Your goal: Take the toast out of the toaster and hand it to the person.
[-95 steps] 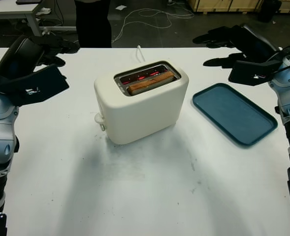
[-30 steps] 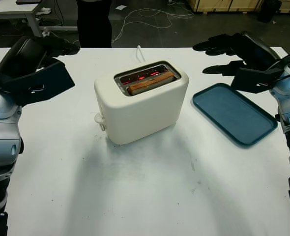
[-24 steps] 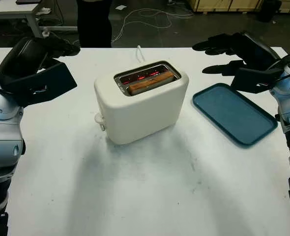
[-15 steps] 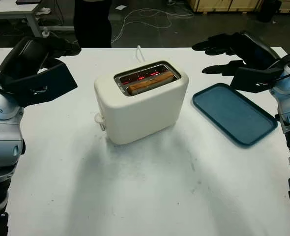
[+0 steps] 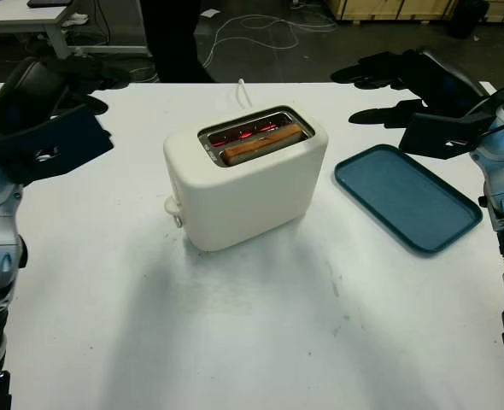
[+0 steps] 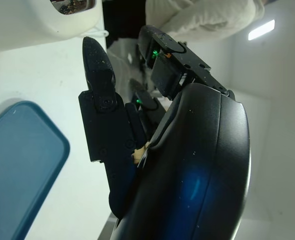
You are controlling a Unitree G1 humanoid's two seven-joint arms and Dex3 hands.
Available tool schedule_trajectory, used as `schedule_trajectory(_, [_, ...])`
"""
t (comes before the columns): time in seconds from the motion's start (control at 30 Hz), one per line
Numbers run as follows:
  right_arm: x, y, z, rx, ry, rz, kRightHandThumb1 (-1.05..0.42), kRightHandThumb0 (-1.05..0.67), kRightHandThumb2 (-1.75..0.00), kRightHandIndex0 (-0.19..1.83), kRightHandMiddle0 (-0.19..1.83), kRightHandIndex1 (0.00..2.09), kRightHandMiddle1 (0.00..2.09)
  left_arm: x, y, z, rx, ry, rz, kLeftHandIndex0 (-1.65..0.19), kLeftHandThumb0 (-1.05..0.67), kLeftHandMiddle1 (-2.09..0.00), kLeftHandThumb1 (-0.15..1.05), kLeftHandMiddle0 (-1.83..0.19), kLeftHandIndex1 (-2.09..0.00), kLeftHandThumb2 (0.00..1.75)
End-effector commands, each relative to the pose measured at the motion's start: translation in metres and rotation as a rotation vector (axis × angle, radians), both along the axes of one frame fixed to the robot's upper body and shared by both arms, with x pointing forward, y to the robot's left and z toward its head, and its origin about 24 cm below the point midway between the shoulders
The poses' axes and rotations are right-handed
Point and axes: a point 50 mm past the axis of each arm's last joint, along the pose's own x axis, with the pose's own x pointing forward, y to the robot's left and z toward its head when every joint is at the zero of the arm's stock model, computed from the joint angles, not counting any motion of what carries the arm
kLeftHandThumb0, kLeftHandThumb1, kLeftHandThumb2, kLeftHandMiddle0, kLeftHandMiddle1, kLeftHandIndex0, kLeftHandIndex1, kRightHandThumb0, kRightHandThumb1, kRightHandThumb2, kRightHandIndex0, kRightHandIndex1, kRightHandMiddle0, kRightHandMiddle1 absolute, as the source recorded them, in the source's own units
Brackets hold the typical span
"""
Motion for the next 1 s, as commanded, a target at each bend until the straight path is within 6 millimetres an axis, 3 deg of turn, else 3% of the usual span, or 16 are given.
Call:
schedule_trajectory(0.0, [0.0,0.0,0.003,0.01,-0.002,0.001,-0.92,-0.51,-0.1,0.67,0.65,0.01,0.01,-0.001,0.001,0.001,0.018,-0.015,0.006,-0.7,0.19,-0.36,0.92,-0.67,0.0,0.08])
schedule_trajectory(0.97, [-0.001,-0.001,0.007,0.008,-0.037,-0.003,-0.92,-0.5,-0.08,0.72,0.67,0.02,0.01,-0.002,0.001,0.011,0.014,-0.065,-0.016,-0.72,0.18,-0.4,0.92,-0.67,-0.01,0.03])
